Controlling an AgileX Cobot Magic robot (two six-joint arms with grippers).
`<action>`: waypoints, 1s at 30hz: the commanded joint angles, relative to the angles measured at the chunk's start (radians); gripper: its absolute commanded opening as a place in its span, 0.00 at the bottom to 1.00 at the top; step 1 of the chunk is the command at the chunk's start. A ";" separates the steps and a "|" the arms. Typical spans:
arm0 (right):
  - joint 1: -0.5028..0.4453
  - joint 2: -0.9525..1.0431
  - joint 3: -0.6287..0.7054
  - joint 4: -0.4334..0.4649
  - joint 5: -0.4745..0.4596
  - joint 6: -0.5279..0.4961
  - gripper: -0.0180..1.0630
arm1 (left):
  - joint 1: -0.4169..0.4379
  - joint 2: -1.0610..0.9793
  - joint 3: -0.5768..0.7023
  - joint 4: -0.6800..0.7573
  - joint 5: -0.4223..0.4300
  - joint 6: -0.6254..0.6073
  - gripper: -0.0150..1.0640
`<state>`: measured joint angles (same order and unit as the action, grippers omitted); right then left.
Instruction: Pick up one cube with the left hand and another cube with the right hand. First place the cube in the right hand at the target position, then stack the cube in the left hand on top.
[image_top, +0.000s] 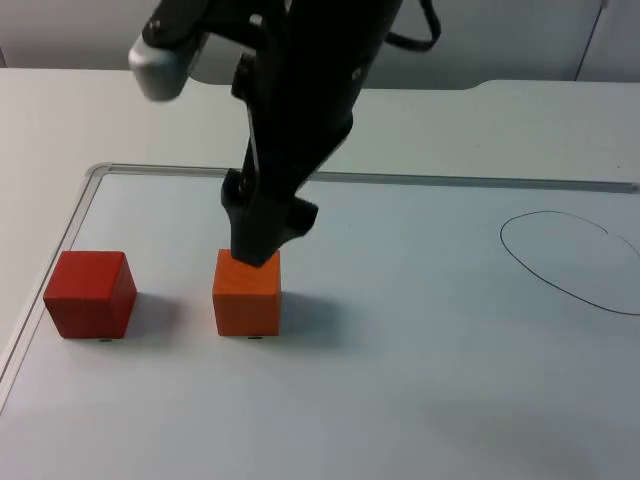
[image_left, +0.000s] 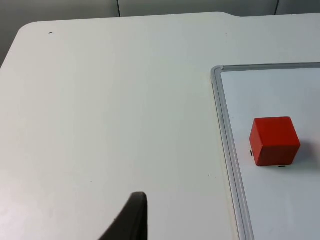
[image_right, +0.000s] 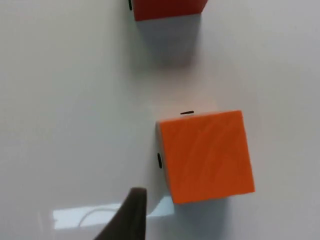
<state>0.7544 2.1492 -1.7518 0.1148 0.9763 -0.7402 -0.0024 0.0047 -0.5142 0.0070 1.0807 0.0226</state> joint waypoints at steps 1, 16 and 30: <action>0.004 0.034 -0.009 -0.009 -0.022 -0.024 0.97 | 0.000 -0.005 0.002 -0.001 -0.003 -0.005 0.99; 0.004 0.130 -0.007 0.000 -0.050 -0.061 0.97 | 0.000 -0.005 0.002 -0.001 -0.003 -0.005 0.99; 0.004 0.180 -0.007 0.021 -0.071 -0.071 0.77 | 0.000 -0.005 0.002 -0.001 -0.003 -0.005 0.99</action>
<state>0.7552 2.3324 -1.7518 0.1279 0.9109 -0.8050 -0.0024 0.0047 -0.5142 0.0070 1.0807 0.0226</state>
